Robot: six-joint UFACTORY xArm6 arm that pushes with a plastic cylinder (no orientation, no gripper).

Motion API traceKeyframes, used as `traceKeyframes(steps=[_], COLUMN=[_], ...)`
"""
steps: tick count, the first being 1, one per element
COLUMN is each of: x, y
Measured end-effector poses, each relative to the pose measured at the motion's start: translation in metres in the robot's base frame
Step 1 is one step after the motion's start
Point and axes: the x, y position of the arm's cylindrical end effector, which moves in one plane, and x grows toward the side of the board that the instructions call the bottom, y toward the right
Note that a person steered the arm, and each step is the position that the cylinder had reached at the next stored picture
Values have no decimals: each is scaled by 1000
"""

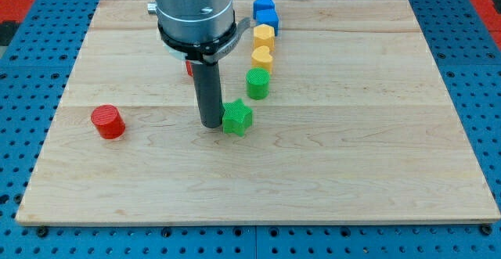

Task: Place your arm to the top of the red circle

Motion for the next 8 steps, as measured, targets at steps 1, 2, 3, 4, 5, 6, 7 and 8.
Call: traceKeyframes(steps=[1, 2, 3, 4, 5, 6, 7, 8], x=[1, -3, -17, -18, -18, -18, -18, -18], y=[20, 32, 19, 18, 18, 16, 15, 14])
